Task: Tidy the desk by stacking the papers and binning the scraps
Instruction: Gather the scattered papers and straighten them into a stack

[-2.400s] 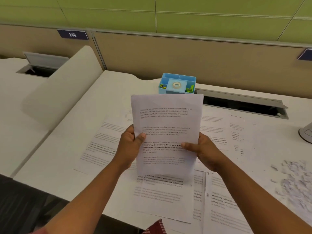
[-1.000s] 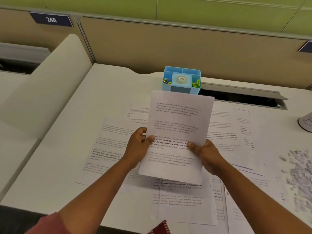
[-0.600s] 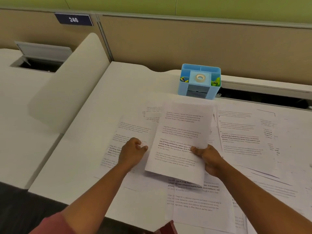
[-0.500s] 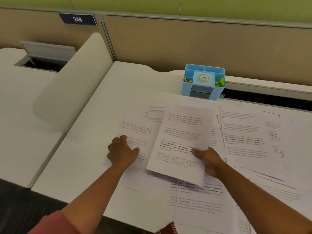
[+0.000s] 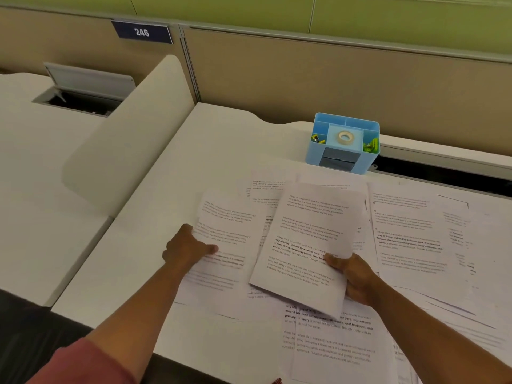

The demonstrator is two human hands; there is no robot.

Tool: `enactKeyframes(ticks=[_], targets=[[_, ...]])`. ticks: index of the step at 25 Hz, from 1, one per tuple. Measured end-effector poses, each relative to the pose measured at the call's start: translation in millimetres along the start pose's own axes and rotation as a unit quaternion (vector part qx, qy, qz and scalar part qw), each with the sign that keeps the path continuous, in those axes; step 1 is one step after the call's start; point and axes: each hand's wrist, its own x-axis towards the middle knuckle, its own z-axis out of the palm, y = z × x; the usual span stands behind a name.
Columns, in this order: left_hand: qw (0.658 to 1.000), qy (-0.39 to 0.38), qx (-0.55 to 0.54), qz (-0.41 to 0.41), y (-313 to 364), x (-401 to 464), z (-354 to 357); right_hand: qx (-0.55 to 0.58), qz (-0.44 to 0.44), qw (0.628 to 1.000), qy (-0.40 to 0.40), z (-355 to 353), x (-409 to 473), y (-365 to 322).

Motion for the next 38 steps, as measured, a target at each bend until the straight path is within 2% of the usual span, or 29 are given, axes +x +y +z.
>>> enactKeyframes(ticks=[5,11,16,21,24,28,32,38], targets=[[0.987,0.005,-0.132,0.089,0.4,4.2,-13.7,0.012,-0.005,1.000,0.003,-0.9,2.1,2.4],[0.973,0.032,-0.172,0.147,17.2,1.6,-58.0,0.013,-0.012,1.000,0.015,-0.3,3.9,3.6],[0.952,-0.031,-0.241,0.185,45.8,-22.1,-78.7,0.002,-0.015,1.000,0.016,1.2,-0.3,2.6],[0.951,-0.082,-0.218,0.200,85.2,-39.7,-2.5,0.007,-0.005,1.000,-0.003,0.5,-5.9,-0.7],[0.965,-0.056,-0.177,0.183,99.3,-47.0,39.2,0.012,-0.009,1.000,-0.011,-1.1,-7.1,-1.4],[0.969,-0.014,-0.169,0.178,108.2,-47.6,51.4,0.057,-0.013,0.998,-0.003,-1.0,-7.8,-1.6],[0.967,-0.016,-0.167,0.192,119.6,-51.1,57.0,0.067,-0.031,0.997,0.013,1.2,-6.1,0.0],[0.963,-0.024,-0.161,0.215,137.9,-58.0,75.5,0.052,-0.035,0.998,-0.009,-1.4,-4.3,1.4]])
